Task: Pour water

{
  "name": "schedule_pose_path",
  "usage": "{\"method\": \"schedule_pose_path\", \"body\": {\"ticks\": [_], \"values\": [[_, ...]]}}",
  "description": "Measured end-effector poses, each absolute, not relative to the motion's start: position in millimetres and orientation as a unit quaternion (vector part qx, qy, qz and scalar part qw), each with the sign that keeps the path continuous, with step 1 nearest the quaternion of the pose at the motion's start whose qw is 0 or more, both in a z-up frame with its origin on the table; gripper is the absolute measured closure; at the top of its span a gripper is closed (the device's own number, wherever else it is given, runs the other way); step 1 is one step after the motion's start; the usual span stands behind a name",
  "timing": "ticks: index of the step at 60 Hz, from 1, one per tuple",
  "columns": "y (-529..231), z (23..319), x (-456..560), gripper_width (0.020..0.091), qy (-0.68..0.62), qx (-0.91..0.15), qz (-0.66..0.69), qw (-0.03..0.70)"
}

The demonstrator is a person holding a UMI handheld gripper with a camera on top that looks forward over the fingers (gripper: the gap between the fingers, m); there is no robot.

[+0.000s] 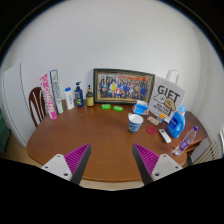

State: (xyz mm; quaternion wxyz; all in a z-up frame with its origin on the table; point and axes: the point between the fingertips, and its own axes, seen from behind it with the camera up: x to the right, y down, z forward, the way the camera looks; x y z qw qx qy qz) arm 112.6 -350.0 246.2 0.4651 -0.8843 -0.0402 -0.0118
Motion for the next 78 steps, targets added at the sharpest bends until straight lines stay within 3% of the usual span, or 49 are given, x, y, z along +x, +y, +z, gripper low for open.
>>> {"method": "schedule_pose_path", "body": {"ticks": [13,37,61,69,78], "values": [[-349.3,224.2,208.2,0.0247,-0.014,-0.885,-0.017,0.465],[-357.2,125.6,458.4,0.0246,0.032,-0.902,-0.040,0.429],[-256.3,69.6,558.9,0.0250,0.024,-0.872,-0.023,0.488],[-226.3,61.3,563.6,0.0308,0.012,-0.867,-0.026,0.497],[-210.6,53.0,572.9,0.0483,0.010,-0.869,-0.044,0.494]]}}
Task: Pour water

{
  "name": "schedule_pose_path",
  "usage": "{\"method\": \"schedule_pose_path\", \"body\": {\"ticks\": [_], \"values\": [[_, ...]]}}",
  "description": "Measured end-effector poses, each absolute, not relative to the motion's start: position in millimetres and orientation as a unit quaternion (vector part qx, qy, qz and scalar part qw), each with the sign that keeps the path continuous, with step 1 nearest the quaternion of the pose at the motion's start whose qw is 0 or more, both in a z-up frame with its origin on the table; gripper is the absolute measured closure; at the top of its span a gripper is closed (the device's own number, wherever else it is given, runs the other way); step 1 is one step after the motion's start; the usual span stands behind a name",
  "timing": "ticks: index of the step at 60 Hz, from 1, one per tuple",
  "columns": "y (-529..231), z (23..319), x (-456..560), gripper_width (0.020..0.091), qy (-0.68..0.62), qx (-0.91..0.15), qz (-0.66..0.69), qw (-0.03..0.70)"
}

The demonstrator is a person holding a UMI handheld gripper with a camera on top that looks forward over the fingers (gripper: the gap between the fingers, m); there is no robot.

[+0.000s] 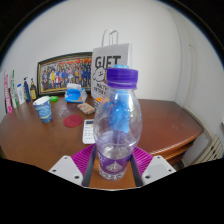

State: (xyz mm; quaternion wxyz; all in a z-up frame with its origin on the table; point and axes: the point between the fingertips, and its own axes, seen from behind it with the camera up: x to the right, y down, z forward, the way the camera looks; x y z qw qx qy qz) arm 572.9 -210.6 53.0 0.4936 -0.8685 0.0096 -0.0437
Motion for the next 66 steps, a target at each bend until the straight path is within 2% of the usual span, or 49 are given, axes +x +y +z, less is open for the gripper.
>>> {"method": "schedule_pose_path", "body": {"ticks": [3,7,16,21,22,28,34,55,66], "values": [[-208.7,53.8,579.9,0.0600,0.017,-0.866,-0.050,0.498],[-208.2,53.0,578.4,0.0621,0.031,-0.865,-0.036,0.499],[-208.5,53.8,579.5,0.0723,0.024,-0.861,-0.047,0.507],[-207.3,56.9,577.6,0.0748,0.025,-0.862,-0.054,0.504],[-207.3,56.5,578.0,0.0776,0.026,-0.862,-0.055,0.504],[-206.0,56.5,579.3,0.0778,0.028,-0.865,-0.065,0.497],[-203.5,74.2,581.2,0.0779,0.026,-0.861,-0.093,0.499],[-159.7,183.2,545.2,0.0781,-0.123,-0.815,-0.286,0.489],[-104.8,222.6,502.0,0.0781,-0.248,-0.754,-0.410,0.449]]}}
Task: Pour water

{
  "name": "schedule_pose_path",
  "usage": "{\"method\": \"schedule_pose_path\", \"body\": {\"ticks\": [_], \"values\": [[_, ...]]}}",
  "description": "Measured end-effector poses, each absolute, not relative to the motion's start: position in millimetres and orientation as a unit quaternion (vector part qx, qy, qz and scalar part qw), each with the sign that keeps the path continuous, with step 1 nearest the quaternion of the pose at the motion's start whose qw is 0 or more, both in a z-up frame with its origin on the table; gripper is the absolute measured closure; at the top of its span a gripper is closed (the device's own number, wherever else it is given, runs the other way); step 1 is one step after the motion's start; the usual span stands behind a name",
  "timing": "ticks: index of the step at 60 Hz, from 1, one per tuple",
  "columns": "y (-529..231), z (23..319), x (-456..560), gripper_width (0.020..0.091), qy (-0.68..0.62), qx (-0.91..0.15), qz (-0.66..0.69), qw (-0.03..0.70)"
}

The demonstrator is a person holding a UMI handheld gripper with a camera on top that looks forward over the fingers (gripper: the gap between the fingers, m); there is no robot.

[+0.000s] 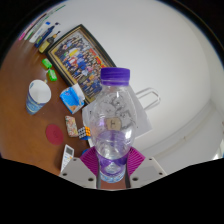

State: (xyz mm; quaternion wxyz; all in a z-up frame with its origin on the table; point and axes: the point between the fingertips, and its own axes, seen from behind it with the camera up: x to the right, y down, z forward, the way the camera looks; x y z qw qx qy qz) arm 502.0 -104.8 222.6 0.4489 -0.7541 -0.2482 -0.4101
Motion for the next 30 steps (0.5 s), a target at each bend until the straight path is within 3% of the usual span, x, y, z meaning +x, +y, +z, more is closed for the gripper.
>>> {"method": "schedule_pose_path", "body": {"ticks": [11,30], "values": [[-48.5,230.5,464.0,0.0780,-0.364,-0.675,-0.516,0.382],[5.9,215.2,423.2,0.0779,-0.521,-0.505,-0.645,0.240]]}}
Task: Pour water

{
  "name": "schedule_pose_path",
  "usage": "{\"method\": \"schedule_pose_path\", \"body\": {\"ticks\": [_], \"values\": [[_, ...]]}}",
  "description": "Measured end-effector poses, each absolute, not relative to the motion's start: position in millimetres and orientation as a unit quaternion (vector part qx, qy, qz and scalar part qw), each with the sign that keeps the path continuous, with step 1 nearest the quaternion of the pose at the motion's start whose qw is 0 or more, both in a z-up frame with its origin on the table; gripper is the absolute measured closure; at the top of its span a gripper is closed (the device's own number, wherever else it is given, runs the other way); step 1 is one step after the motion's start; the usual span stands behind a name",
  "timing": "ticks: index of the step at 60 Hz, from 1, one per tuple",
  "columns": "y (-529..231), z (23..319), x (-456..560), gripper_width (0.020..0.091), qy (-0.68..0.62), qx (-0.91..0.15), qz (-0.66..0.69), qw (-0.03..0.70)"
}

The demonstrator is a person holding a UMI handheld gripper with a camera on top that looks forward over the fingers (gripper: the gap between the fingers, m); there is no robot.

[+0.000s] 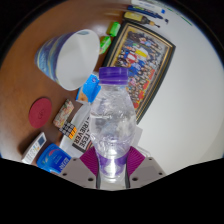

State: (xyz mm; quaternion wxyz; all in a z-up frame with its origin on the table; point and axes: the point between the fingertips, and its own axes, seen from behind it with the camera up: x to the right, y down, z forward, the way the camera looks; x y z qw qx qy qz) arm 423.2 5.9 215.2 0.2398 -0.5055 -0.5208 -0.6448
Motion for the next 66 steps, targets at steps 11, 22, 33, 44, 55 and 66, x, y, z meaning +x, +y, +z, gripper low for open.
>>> {"method": "schedule_pose_path", "body": {"ticks": [11,22,33,44,55,66], "values": [[11.2,202.6,415.5,0.0779,-0.552,-0.474,-0.657,0.198],[2.2,210.9,415.8,0.0779,-0.523,-0.529,-0.626,0.234],[-11.2,237.8,409.9,0.0779,-0.445,-0.627,-0.550,0.325],[-20.0,235.1,393.3,0.0779,-0.299,-0.770,-0.353,0.440],[-18.1,216.0,387.9,0.0779,-0.156,-0.838,-0.147,0.501],[-18.7,172.8,389.9,0.0777,-0.079,-0.848,-0.035,0.523]]}}
